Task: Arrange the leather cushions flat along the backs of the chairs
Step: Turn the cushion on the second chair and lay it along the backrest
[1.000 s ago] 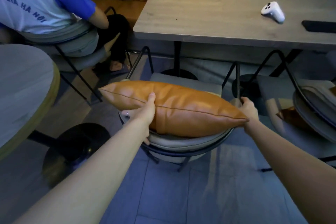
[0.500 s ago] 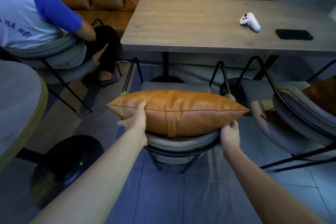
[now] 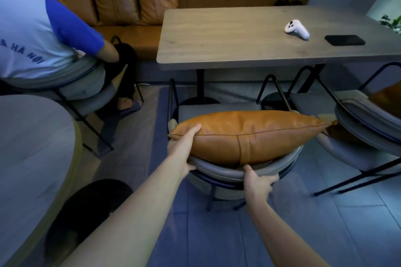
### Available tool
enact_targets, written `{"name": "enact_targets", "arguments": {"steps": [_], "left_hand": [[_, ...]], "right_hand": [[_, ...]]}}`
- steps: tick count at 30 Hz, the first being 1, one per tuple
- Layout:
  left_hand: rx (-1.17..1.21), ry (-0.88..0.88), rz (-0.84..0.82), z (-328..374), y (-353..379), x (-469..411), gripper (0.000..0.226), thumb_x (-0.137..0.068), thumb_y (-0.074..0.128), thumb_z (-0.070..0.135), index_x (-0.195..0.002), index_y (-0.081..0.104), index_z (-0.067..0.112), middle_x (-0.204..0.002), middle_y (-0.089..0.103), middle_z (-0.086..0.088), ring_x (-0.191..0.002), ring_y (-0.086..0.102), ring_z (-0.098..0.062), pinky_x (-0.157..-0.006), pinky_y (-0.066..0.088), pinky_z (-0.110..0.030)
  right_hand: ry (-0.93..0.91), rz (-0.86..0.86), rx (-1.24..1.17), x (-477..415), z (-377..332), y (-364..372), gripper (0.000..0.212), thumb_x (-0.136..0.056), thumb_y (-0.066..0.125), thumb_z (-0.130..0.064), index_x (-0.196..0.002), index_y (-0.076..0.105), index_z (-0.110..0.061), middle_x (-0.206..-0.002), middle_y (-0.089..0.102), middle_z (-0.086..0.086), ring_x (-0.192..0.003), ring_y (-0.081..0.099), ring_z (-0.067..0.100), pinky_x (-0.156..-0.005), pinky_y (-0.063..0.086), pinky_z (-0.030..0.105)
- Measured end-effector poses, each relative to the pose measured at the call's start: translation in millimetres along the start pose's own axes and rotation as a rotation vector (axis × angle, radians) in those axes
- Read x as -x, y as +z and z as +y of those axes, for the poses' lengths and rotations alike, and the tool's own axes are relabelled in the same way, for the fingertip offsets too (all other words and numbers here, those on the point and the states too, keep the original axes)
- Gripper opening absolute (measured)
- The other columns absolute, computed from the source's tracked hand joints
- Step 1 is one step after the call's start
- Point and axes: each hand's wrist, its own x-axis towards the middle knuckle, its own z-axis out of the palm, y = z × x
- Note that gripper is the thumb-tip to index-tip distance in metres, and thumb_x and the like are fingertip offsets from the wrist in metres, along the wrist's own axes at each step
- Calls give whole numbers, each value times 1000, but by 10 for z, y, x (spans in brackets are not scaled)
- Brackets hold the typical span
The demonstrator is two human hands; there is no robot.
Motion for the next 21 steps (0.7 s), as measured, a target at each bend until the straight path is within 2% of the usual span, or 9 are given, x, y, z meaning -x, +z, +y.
{"name": "enact_targets", "arguments": {"steps": [2,4,7,9,12,13,17,21], "left_hand": [[11,-4,-10,18,-81,-29,95,-72,88,43,-147,36,18,-142,52,-10,-123,55,-34,-89,50,-56],[7,-5,-23,41,-166,-56,85,-74,87,41,-141,40,17,-134,55,-11,-117,56,-34,-94,50,-58],[22,6,-40,106,-327,-170,69,-75,86,39,-125,43,18,-121,55,-10,-107,57,-33,-93,52,-58],[10,25,-52,144,-416,-232,72,-74,87,39,-128,46,17,-121,56,-9,-102,56,-30,-92,54,-58],[-28,43,-80,136,-474,-245,96,-64,90,47,-142,39,22,-130,56,-8,-106,60,-32,-85,58,-56],[-38,30,-94,111,-482,-245,97,-62,90,48,-141,40,22,-132,55,-9,-109,60,-34,-85,58,-56],[-23,-2,-114,11,-547,-247,67,-73,86,42,-121,46,20,-125,56,-10,-116,58,-36,-92,56,-55],[-27,-15,-93,-60,-647,-240,69,-71,87,42,-123,47,20,-123,55,-10,-115,59,-37,-90,57,-55]], "right_hand": [[34,52,-97,120,92,206,100,-88,71,-28,-160,2,-28,-155,32,32,-128,48,50,-107,44,57],[42,110,-130,193,136,332,98,-89,72,-27,-160,5,-26,-153,35,32,-128,49,50,-108,42,56],[49,162,-148,235,184,412,94,-90,72,-25,-159,9,-21,-150,40,32,-128,50,49,-105,41,52],[56,166,-148,269,203,454,94,-89,73,-24,-159,11,-21,-149,41,33,-126,51,48,-105,42,53],[56,150,-166,295,175,448,96,-88,74,-22,-159,10,-21,-150,39,31,-127,51,47,-105,42,53],[56,133,-170,287,161,427,97,-88,74,-22,-159,8,-22,-151,38,30,-127,50,46,-106,43,53],[55,65,-158,306,210,341,101,-86,76,-23,-158,6,-27,-152,37,27,-125,51,44,-106,47,59],[28,-6,-160,418,261,329,101,-77,77,-27,-153,11,-36,-145,43,27,-118,55,44,-100,51,65]]}}
